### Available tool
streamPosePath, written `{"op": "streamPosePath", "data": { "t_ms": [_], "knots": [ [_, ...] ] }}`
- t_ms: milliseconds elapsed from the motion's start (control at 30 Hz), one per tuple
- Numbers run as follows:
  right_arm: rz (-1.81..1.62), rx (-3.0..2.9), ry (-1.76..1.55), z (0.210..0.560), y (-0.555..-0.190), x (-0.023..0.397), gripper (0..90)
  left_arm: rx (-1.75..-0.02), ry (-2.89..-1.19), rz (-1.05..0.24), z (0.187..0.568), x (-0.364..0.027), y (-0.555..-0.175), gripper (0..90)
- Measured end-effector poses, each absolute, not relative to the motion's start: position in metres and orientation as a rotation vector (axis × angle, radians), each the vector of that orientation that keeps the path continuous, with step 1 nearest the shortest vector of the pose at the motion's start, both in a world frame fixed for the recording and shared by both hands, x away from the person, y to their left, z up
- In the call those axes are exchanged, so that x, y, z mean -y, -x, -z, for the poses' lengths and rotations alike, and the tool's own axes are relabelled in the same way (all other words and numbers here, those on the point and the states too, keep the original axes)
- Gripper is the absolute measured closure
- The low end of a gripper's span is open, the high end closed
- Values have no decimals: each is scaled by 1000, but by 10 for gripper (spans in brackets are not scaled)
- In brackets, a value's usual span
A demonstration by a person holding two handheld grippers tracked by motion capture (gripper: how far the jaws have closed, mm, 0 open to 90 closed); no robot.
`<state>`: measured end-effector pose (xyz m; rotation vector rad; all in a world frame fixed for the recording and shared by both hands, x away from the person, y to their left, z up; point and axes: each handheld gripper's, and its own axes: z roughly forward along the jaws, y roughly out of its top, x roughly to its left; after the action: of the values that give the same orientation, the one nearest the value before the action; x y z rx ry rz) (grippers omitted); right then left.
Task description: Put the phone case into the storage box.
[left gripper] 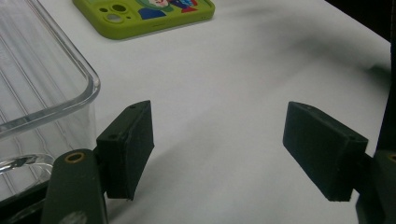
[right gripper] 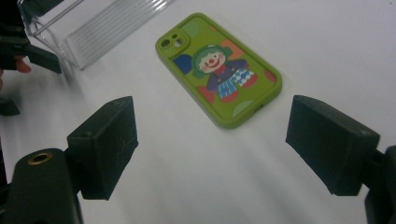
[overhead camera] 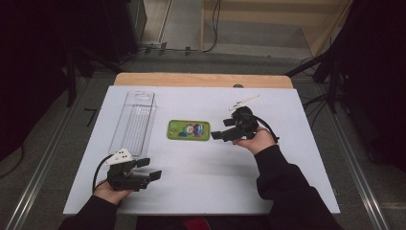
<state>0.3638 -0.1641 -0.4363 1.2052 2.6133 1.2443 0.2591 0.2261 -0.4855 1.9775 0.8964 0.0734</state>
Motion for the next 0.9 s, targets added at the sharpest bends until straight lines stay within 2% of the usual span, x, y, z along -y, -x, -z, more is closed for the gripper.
{"op": "streamPosePath", "data": {
  "t_ms": [733, 800, 900],
  "knots": [
    [-1215, -2631, -1206, 436, -407, 130, 150, -890, -1980, -68, 486, -227, -259, 251],
    [-1211, -2628, -1214, 438, -412, 126, 191, -891, -1982, -75, 486, -226, -259, 251],
    [-1210, -2624, -1211, 438, -416, 124, 194, -891, -1983, -76, 486, -226, -259, 251]
  ]
}}
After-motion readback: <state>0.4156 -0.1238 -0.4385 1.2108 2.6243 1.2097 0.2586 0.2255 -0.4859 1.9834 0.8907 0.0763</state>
